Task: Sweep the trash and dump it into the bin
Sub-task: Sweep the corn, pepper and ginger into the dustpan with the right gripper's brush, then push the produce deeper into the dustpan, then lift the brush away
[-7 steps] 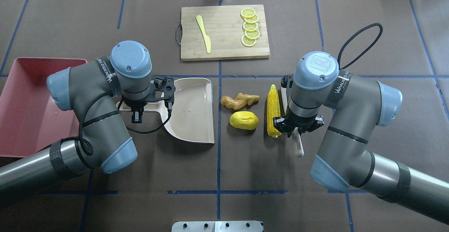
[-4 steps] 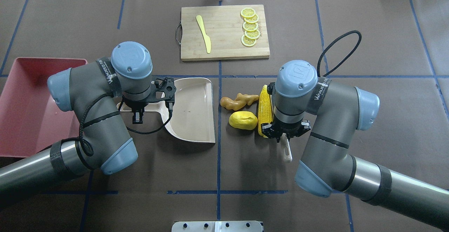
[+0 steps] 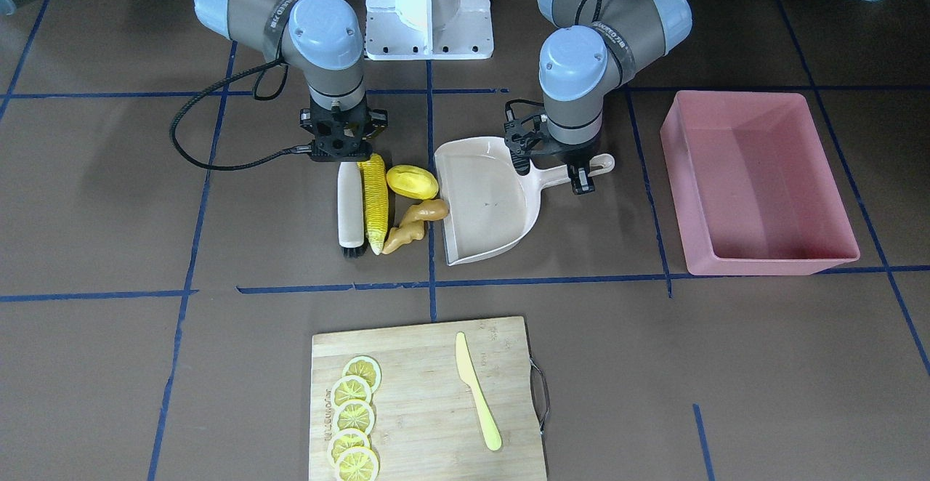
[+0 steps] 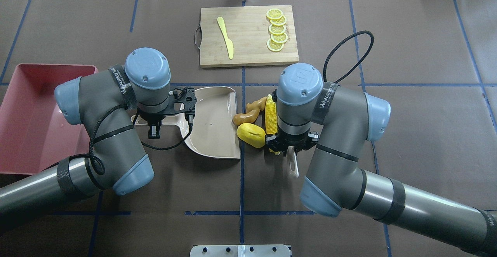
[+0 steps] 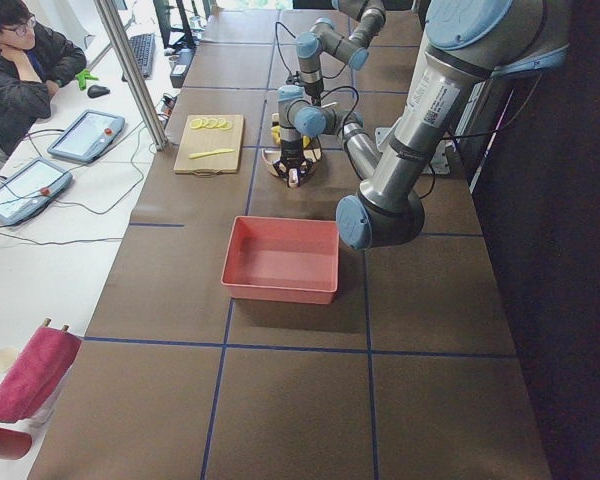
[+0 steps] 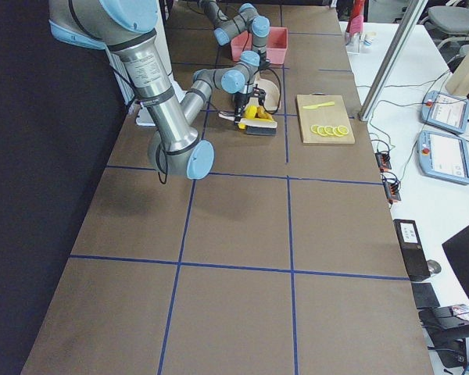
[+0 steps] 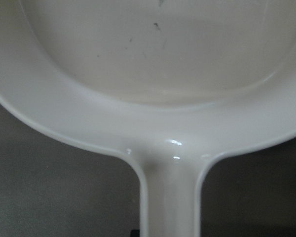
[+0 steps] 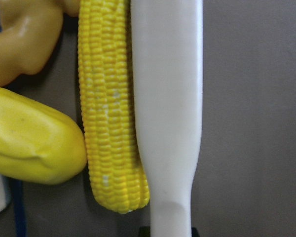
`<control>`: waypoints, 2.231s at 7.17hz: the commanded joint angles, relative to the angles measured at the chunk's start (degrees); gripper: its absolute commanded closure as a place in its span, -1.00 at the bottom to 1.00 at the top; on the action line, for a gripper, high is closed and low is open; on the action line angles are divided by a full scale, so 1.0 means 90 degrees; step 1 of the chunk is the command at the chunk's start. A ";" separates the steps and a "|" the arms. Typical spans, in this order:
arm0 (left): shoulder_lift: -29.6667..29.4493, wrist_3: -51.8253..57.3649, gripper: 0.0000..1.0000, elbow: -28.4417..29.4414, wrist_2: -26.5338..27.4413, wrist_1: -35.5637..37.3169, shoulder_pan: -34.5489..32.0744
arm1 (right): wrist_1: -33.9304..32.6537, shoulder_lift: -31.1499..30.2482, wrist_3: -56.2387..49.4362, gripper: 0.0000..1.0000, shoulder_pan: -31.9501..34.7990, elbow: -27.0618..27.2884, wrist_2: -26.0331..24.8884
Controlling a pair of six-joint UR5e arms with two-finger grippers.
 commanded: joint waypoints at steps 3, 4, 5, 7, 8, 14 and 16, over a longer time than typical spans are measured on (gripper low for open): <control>-0.0045 -0.0130 0.95 0.0000 0.0000 -0.0003 0.0029 | 0.0429 0.0740 0.0138 1.00 -0.0129 -0.0933 0.0012; -0.0046 -0.0131 0.95 0.0010 0.0000 -0.0003 0.0020 | 0.0586 0.0761 0.0158 1.00 -0.0129 -0.0974 0.0041; -0.0046 -0.0131 0.95 0.0010 0.0000 -0.0003 0.0029 | 0.0597 0.0828 0.0187 1.00 -0.0129 -0.0975 0.0042; -0.0055 -0.0131 0.94 0.0010 0.0000 -0.0003 0.0029 | 0.0607 0.1082 0.0197 1.00 -0.0129 -0.0994 0.0051; -0.0084 -0.0150 0.94 0.0010 0.0000 -0.0003 0.0029 | 0.0597 0.1228 0.0206 1.00 -0.0148 -0.1052 0.0090; -0.0085 -0.0150 0.94 0.0010 -0.0039 -0.0042 0.0020 | 0.0753 0.1513 0.0373 1.00 -0.0121 -0.1356 0.0420; -0.0046 -0.0131 0.96 0.0019 -0.0039 -0.0158 0.0020 | 0.0744 0.1493 0.0363 1.00 0.0134 -0.1287 0.0735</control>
